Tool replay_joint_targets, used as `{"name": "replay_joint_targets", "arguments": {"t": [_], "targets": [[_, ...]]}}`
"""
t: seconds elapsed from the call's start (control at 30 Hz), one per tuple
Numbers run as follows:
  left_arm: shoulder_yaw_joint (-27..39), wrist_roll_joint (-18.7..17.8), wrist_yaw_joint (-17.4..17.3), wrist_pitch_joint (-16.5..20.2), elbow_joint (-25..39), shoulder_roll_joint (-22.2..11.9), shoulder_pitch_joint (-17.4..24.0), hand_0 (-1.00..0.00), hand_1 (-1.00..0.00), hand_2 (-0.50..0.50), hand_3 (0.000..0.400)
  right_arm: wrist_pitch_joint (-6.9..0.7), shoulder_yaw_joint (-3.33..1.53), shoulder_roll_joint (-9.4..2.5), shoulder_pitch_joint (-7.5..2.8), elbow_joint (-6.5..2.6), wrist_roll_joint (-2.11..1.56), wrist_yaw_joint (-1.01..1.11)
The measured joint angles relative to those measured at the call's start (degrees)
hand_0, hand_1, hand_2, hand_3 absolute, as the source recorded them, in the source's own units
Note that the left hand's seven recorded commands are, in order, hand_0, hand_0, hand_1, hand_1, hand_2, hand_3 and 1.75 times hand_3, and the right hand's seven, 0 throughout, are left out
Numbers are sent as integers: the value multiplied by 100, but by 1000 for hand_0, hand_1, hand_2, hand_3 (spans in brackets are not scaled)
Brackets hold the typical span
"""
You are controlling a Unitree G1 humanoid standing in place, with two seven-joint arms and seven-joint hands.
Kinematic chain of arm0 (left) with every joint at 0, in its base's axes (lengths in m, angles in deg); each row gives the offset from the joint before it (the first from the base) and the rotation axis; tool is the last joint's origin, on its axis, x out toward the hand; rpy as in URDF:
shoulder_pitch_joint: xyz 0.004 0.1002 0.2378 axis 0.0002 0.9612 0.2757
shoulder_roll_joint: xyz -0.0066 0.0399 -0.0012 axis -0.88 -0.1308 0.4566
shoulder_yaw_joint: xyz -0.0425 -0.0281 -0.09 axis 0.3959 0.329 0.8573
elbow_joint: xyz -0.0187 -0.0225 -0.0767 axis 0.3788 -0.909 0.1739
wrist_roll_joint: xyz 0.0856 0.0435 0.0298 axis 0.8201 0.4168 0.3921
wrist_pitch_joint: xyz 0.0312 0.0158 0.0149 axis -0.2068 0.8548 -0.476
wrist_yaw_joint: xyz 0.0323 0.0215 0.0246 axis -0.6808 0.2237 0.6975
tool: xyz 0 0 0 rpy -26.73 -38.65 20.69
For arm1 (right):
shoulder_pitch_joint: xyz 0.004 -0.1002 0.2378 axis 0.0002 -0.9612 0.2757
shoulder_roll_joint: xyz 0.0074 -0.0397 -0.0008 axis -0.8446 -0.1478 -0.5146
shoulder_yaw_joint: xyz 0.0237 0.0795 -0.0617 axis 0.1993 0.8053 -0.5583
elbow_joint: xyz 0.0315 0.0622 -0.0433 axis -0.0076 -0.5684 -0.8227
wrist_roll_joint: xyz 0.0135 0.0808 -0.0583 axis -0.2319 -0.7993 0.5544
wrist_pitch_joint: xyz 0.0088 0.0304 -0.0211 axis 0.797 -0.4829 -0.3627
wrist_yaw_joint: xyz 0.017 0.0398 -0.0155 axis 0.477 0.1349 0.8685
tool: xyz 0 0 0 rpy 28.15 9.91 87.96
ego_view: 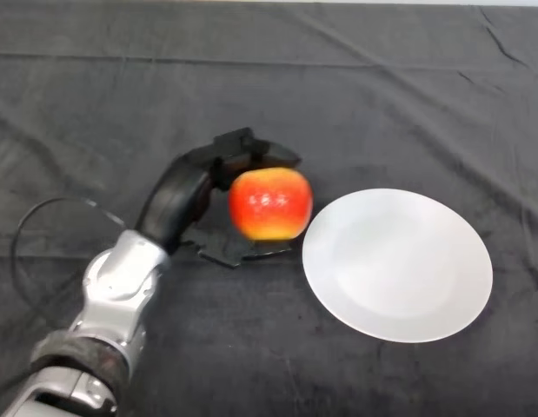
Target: Move the apple to the plate
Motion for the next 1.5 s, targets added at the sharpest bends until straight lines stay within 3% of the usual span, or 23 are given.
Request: {"name": "replay_joint_targets", "arguments": {"t": [0.5, 0.73, 0.83, 0.87, 0.9, 1.0, 1.03, 1.1, 1.13, 1.17, 1.27, 1.5], "targets": [[-1324, 107, 51, 683, 0, 126, -170, -1000, -1000, 0, 400, 12, 1, 5, 4, 0, -3, 0], [-1767, 115, 54, 1007, 19, 169, -356, -792, -1000, 104, 400, 17, 1, 7, 5, 0, -4, 0], [-1957, 115, 53, 1124, 25, 177, -364, -659, -1000, 171, 400, 17, 1, 8, 6, 0, -5, 0], [-2013, 116, 52, 1159, 25, 179, -364, -502, -965, 231, 386, 17, 2, 8, 6, 0, -5, 0], [-2043, 116, 51, 1188, 25, 182, -364, -443, -949, 253, 380, 17, 2, 8, 7, 0, -5, 0], [-2136, 113, 52, 1251, 32, 178, -366, -137, -820, 341, 328, 18, 1, 9, 7, 0, -5, 0], [-2160, 113, 53, 1276, 56, 175, -366, 0, -710, 355, 284, 18, 2, 9, 7, 0, -5, 0], [-2182, 113, 53, 1325, 125, 175, -366, 0, -592, 296, 237, 18, 2, 9, 7, 0, -5, 0], [-2194, 113, 53, 1346, 161, 176, -368, 0, -333, 167, 133, 18, 2, 9, 7, 0, -5, 0], [-2201, 113, 53, 1364, 194, 175, -368, 0, -227, 114, 91, 18, 2, 9, 7, 0, -5, 0], [-2223, 113, 53, 1439, 212, 177, -388, 0, -12, 6, 5, 18, 2, 9, 7, 0, -5, 0], [-2224, 112, 64, 1540, 212, 158, -456, 0, 0, 0, 0, 18, 2, 9, 7, 0, -5, 0]]}}
